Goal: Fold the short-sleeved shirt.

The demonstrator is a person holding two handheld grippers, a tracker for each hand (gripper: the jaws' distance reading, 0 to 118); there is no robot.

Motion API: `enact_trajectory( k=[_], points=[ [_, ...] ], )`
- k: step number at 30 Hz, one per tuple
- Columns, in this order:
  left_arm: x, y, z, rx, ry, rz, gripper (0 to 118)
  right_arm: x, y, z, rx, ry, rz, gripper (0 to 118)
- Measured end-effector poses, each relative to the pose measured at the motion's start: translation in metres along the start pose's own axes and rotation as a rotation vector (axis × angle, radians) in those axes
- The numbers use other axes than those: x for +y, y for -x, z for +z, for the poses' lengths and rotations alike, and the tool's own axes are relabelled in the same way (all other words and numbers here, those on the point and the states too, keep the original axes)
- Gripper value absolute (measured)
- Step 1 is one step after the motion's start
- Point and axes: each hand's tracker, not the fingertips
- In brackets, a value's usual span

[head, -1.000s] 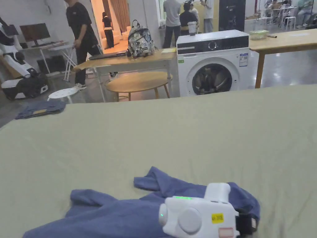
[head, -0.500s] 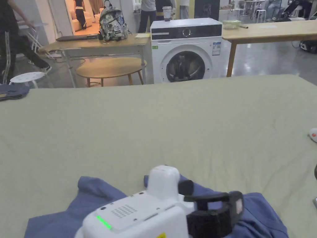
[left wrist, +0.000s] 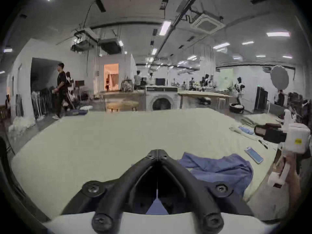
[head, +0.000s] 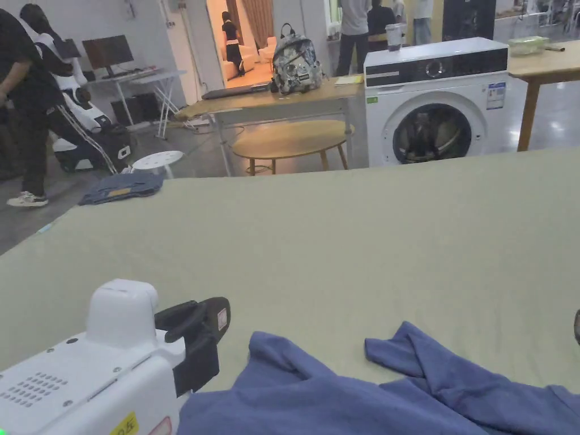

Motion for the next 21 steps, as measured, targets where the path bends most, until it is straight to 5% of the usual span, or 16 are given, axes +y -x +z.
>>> enact_trajectory(
  k=[6,7,9,10,16,17,18,19,21],
  points=[
    [-0.003,0.052,-0.079,-0.118,0.182,0.195,0,0.002,-0.009,0.016,-0.021,0.079,0.129,0],
    [-0.004,0.058,-0.102,-0.116,0.269,0.212,9,-0.001,-0.011,0.020,-0.023,0.082,0.114,0],
    [-0.009,0.071,-0.145,-0.092,0.377,0.207,76,-0.007,-0.017,0.026,-0.013,0.109,0.066,0],
    [-0.015,0.074,-0.164,-0.073,0.422,0.183,81,-0.012,-0.019,0.029,-0.017,0.119,0.056,0],
    [-0.053,0.085,-0.245,0.000,0.613,0.183,76,-0.049,-0.037,0.045,-0.116,0.250,0.104,0],
    [-0.057,0.085,-0.252,-0.002,0.631,0.190,55,-0.053,-0.040,0.047,-0.130,0.272,0.098,0],
    [-0.064,0.084,-0.259,-0.024,0.655,0.204,19,-0.057,-0.044,0.050,-0.148,0.294,0.082,0],
    [-0.071,0.081,-0.265,-0.042,0.696,0.217,0,-0.062,-0.049,0.053,-0.156,0.306,0.063,0],
    [-0.077,0.054,-0.259,-0.028,0.728,0.124,0,-0.070,-0.059,0.056,-0.170,0.331,-0.008,0]
  ],
)
